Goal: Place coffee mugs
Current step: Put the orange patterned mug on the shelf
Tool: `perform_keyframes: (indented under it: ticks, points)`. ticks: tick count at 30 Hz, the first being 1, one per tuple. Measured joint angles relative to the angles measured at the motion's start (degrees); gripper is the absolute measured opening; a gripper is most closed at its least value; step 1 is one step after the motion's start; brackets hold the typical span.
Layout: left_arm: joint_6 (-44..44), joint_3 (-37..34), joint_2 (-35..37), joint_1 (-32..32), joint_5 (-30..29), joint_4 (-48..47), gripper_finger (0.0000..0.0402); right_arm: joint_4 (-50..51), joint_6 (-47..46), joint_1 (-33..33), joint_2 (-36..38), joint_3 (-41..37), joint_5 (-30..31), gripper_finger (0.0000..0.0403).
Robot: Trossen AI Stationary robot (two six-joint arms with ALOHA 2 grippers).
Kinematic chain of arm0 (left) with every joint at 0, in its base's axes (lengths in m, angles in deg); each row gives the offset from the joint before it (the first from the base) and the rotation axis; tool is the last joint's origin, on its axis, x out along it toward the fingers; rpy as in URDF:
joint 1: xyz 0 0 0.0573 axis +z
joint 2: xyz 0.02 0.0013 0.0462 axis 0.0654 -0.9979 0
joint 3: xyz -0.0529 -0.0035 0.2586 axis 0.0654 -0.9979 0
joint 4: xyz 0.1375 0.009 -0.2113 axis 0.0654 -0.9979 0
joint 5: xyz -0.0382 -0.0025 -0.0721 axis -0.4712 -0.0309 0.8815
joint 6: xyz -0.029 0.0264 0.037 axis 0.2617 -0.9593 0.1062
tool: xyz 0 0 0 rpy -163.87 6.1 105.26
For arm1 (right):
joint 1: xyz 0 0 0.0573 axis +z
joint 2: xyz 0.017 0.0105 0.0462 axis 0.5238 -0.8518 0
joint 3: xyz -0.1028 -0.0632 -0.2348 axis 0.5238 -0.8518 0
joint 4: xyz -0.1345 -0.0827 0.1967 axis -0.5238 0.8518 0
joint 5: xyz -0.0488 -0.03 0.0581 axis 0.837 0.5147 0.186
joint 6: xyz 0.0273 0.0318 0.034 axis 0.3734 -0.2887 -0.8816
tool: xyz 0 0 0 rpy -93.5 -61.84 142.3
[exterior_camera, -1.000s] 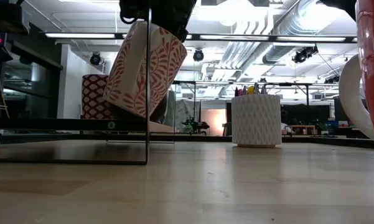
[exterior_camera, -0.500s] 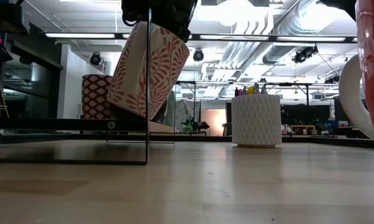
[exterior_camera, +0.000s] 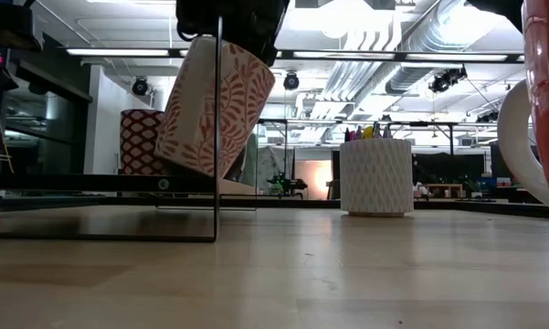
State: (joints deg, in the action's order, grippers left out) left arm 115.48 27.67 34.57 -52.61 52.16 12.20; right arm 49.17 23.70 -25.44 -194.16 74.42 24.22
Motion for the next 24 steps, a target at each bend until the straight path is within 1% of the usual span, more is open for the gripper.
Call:
perform_keyframes:
  ticks: [6,10,14,24]
  points:
    - [0.0,0.0,0.0,0.0,0.0,0.0,0.0062,-1.6,0.9,0.0,0.0,0.0,0.0,0.0063]
    - [0.0,0.0,0.0,0.0,0.0,0.0,0.0062,-1.6,0.9,0.0,-0.1,0.0,0.1,0.0081]
    - [0.0,0.0,0.0,0.0,0.0,0.0,0.0062,-1.6,1.5,0.0,0.1,0.0,0.2,0.0089]
    - [0.0,0.0,0.0,0.0,0.0,0.0,0.0062,-4.5,2.5,0.0,1.4,0.0,0.4,0.0090]
